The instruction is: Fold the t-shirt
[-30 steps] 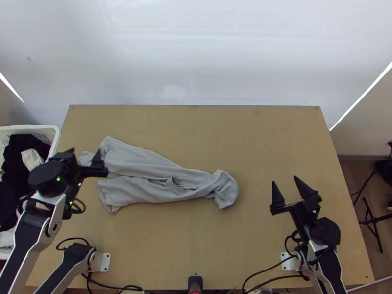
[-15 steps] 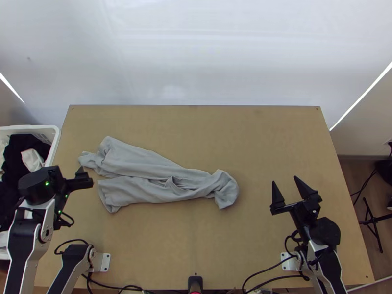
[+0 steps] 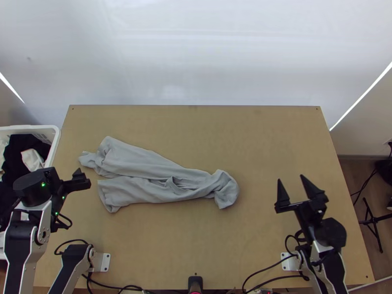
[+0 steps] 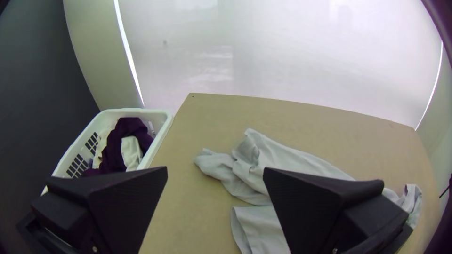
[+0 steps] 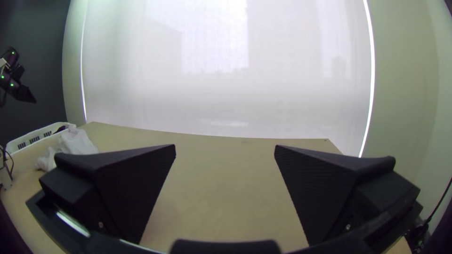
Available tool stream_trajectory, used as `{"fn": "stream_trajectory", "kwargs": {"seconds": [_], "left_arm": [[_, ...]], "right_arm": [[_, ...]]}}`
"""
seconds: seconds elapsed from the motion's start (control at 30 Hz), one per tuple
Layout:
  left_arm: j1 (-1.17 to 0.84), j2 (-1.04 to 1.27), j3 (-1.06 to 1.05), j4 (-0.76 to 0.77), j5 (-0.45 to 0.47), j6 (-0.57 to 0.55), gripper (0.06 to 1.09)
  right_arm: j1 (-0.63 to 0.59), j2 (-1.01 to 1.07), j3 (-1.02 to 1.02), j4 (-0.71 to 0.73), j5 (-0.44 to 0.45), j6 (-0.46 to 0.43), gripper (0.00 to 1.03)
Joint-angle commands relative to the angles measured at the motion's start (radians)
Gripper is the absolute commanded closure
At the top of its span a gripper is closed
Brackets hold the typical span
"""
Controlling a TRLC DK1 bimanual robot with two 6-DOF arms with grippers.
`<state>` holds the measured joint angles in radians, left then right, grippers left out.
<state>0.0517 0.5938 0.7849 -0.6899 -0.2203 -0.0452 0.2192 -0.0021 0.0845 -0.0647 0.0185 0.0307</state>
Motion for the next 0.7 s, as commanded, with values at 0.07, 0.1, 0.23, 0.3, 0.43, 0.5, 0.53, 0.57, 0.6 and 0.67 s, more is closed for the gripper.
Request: {"fn": "stream_trajectory", "kwargs": {"seconds": [0.07, 0.1, 0.23, 0.3, 0.43, 0.5, 0.53, 0.57, 0.6, 0.67], "left_arm": [[-0.001, 0.004, 0.022, 0.021, 0.01, -0.004, 0.1], [-0.001, 0.001, 0.024, 0.021, 0.01, -0.004, 0.1], [-0.01, -0.019, 0.025, 0.021, 0.015, -0.022, 0.1], [-0.01, -0.028, 0.025, 0.02, 0.036, -0.041, 0.1], [-0.01, -0.032, 0.017, 0.016, 0.039, -0.059, 0.1], [-0.01, -0.035, 0.008, 0.016, 0.039, -0.059, 0.1], [-0.01, -0.037, 0.004, 0.016, 0.041, -0.059, 0.1], [-0.01, -0.038, -0.001, 0.016, 0.041, -0.059, 0.1], [-0.01, -0.04, -0.009, 0.016, 0.041, -0.059, 0.1], [-0.01, -0.04, -0.019, 0.016, 0.041, -0.059, 0.1]], "right_arm": [[-0.035, 0.117, 0.264, -0.179, 0.0, -0.038, 0.05], [-0.035, 0.166, 0.31, -0.215, 0.0, -0.037, 0.05], [-0.007, 0.387, 0.538, -0.33, -0.003, -0.018, 0.05], [0.049, 0.496, 0.658, -0.391, -0.003, -0.011, 0.05], [0.207, 0.699, 0.882, -0.492, -0.003, 0.037, 0.05], [0.218, 0.771, 0.971, -0.498, -0.005, 0.097, 0.05], [0.232, 0.806, 1.012, -0.498, -0.012, 0.13, 0.05], [0.252, 0.835, 1.048, -0.501, -0.032, 0.166, 0.05], [0.273, 0.86, 1.074, -0.511, -0.065, 0.183, 0.05], [0.324, 0.926, 1.114, -0.511, -0.107, 0.202, 0.05]]}}
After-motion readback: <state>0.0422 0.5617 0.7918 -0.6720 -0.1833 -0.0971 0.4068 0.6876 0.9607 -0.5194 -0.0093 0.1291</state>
